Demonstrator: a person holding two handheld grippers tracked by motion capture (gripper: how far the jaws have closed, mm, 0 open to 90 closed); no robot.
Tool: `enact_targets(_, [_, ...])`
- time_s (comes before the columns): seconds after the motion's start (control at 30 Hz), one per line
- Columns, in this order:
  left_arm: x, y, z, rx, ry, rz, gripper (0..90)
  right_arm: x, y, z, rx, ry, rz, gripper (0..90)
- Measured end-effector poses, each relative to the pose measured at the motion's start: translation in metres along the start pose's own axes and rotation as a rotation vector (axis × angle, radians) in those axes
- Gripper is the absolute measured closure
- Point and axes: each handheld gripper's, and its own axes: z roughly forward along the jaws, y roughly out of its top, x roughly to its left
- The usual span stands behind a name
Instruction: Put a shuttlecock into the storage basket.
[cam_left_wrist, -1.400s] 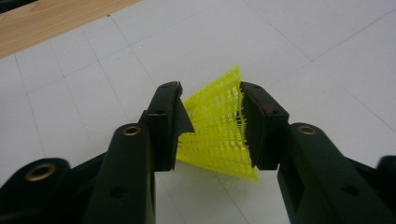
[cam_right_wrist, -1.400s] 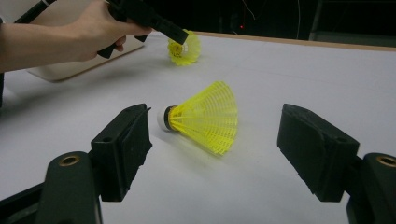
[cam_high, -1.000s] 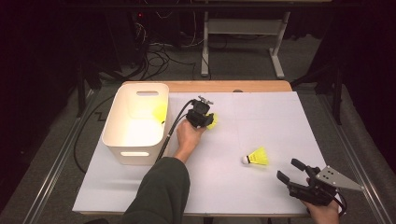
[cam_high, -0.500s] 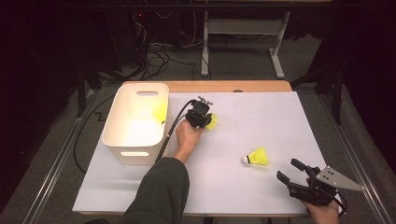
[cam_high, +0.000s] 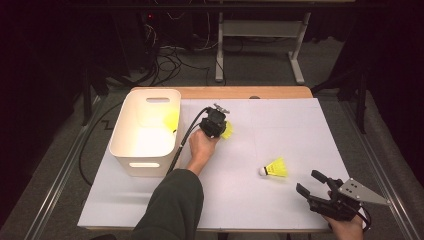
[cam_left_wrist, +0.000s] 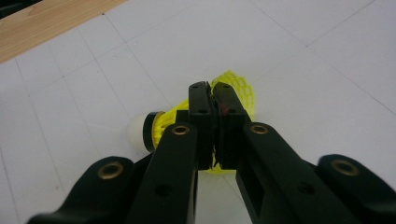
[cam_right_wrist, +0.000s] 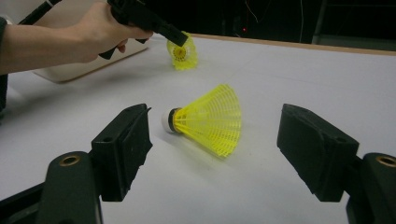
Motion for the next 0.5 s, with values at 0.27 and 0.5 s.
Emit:
enact_targets(0.27, [0.0,0.002,-0.008,-0.012,-0.001,-0.003,89.7,0.0,0.0,0.0,0.004,0.001,-0.002,26.2])
enact_targets(0.5, [0.0,0.005,-0.018,-0.026,-0.001,-0.014,89.9,0.001,0.0,0.0,0.003,0.001,-0.005,26.2])
